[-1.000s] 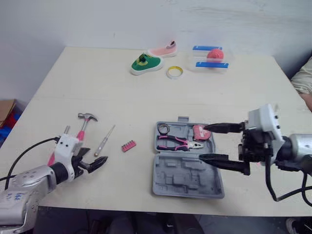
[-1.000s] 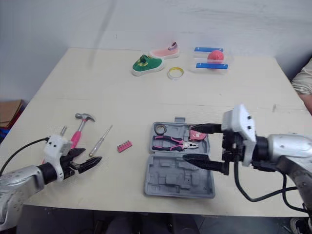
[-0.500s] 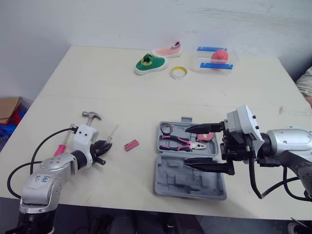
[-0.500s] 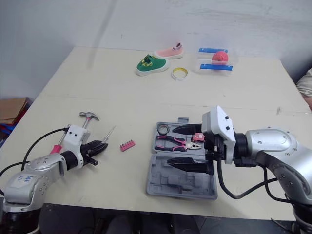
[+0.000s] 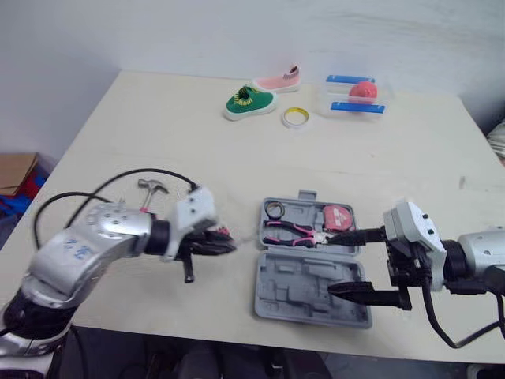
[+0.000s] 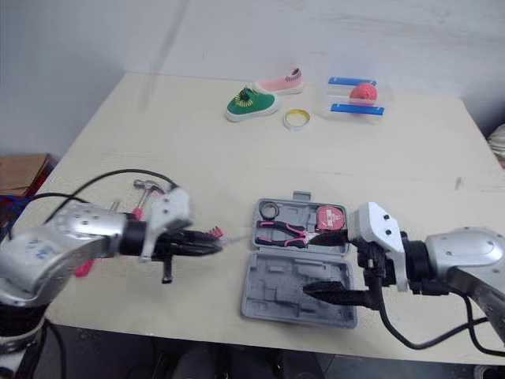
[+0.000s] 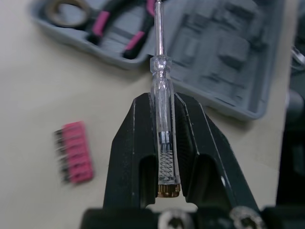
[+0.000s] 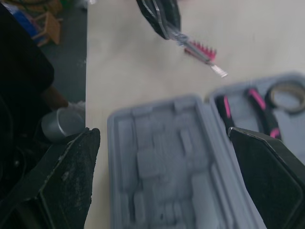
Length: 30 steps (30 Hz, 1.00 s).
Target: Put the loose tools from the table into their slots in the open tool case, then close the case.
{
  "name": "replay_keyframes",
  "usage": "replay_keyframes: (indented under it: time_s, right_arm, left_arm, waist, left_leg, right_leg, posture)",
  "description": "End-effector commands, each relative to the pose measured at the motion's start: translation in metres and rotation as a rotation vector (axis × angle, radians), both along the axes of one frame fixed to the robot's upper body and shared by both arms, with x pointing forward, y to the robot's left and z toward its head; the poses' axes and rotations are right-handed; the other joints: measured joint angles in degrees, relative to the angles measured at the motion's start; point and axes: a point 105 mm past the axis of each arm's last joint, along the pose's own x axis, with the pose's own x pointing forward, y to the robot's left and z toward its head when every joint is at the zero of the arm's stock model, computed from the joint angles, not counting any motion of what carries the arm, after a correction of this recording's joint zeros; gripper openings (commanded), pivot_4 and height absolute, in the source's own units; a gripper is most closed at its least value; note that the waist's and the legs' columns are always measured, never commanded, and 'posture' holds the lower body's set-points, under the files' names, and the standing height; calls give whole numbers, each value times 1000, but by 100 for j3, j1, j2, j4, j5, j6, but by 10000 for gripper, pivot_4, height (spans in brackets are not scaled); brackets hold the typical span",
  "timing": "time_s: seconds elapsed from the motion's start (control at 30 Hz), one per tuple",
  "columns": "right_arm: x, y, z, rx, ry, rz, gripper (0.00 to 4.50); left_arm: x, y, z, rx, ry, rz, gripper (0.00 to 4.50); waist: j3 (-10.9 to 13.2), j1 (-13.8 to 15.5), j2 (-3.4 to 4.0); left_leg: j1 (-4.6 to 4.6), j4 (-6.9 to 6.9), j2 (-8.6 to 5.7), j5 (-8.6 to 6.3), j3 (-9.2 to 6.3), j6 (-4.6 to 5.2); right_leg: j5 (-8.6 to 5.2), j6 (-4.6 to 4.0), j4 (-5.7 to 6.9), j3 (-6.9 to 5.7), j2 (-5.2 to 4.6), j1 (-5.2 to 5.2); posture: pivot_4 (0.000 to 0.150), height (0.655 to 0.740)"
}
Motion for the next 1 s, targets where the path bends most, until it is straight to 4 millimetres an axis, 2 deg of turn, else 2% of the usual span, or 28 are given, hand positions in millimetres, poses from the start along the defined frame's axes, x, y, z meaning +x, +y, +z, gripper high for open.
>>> replay_keyframes:
  time_s: [0.03,0.1,0.2,0.27,0.5,0.73,1.0]
  right_arm:
    - [-2,-12,-2,-60,-4,-48,45000]
    - [-9,-15,-10,-81,21,-54,45000]
    - [-18,-14,-15,-63,44,-76,45000]
    - [-21,-15,-17,-61,44,-89,45000]
    - [-22,-15,-23,-48,37,-135,45000]
    - [-20,-17,-27,-36,22,-185,45000]
    - [-19,-19,-32,-38,12,-235,45000]
  left_arm:
    - [8,-17,-9,91,-73,-70,223]
    - [18,-26,-13,104,-109,-66,223]
    - [15,-48,-16,94,-74,-138,223]
    - [16,-56,-16,102,-77,-163,223]
    - [26,-74,-12,140,-90,-204,223]
    - [35,-90,-16,144,-88,-211,223]
    - [33,-103,-20,132,-103,-276,223]
  waist:
    - [0,13,2]
    - [0,31,2]
    - [0,34,4]
    - [1,25,4]
    - [1,34,3]
    - [1,37,4]
    - [1,37,4]
  left_leg:
    - [0,1,0,1,0,-1]
    - [0,10,-10,2,-7,-2]
    - [-18,43,-12,-1,-18,4]
    - [-51,72,5,-5,-32,13]
    - [-53,87,-21,-2,-37,63]
    - [-61,80,-37,-2,-49,68]
    - [-61,81,-39,-2,-54,69]
  right_leg:
    - [0,0,1,1,2,-1]
    - [-1,2,2,0,3,2]
    - [1,6,8,-1,10,-1]
    - [10,23,11,-3,15,-11]
    - [18,37,8,4,0,-4]
    - [24,46,11,2,-8,-7]
    - [25,50,12,0,-11,-5]
  posture:
    - [1500,7304]
    - [1500,7304]
    - [1500,7304]
    - [1500,7304]
    - [1500,7304]
    - [1500,7304]
    - [1500,7304]
